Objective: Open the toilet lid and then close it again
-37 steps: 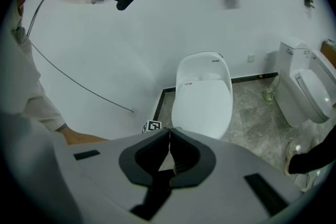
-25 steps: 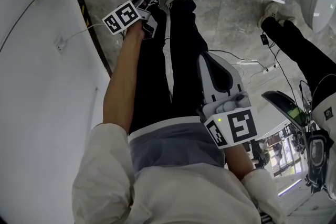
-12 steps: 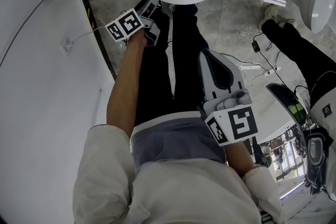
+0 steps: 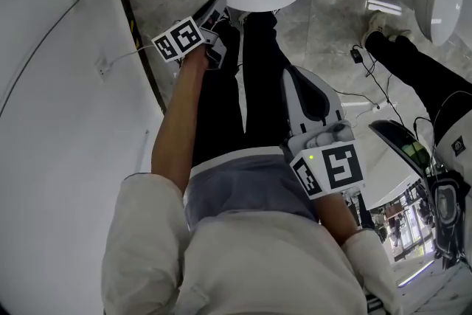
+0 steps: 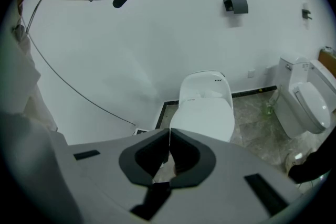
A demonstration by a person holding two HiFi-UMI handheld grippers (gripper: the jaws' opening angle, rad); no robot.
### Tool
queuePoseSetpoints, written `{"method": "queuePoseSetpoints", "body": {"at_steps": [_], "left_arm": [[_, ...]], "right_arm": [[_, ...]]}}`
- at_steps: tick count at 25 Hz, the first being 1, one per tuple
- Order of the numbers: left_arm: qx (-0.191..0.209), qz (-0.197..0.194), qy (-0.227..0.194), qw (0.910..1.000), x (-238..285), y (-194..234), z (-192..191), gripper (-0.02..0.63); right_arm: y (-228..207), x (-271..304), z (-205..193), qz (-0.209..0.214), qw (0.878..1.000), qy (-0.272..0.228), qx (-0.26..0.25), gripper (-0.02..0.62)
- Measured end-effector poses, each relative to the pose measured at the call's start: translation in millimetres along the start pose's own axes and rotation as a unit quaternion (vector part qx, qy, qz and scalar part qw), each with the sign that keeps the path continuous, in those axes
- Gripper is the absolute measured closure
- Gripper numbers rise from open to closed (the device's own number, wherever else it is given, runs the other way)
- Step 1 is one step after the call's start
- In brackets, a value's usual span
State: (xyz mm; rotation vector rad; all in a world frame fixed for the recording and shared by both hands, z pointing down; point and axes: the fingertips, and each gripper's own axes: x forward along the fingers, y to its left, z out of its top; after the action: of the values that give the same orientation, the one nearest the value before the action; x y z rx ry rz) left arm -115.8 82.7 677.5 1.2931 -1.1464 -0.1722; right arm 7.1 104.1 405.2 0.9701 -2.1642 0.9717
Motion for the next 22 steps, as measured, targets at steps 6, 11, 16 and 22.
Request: {"method": "queuePoseSetpoints", "body": {"at_steps": [6, 11, 16, 22], "left_arm": [[0.007, -0.014, -0.001, 0.9999, -10, -16, 8, 0.469], [0.006, -0.022, -0.003, 0.9997, -17, -29, 14, 0.469], [0.008, -0.020, 0.000, 0.9998, -16, -50, 18, 0.469], [0.008, -0.022, 0.004, 0.9997, -19, -61, 25, 0.469]], "right_arm": [[10, -8, 8, -0.005, 1.000, -0.013, -0.005, 0.584], [23, -14, 13, -0.002, 1.000, -0.019, -0.012, 0.584], [20, -25, 26, 0.001, 1.000, -0.026, -0.014, 0.584], [25, -30, 36, 0.001, 0.999, -0.037, -0.023, 0.584]]}}
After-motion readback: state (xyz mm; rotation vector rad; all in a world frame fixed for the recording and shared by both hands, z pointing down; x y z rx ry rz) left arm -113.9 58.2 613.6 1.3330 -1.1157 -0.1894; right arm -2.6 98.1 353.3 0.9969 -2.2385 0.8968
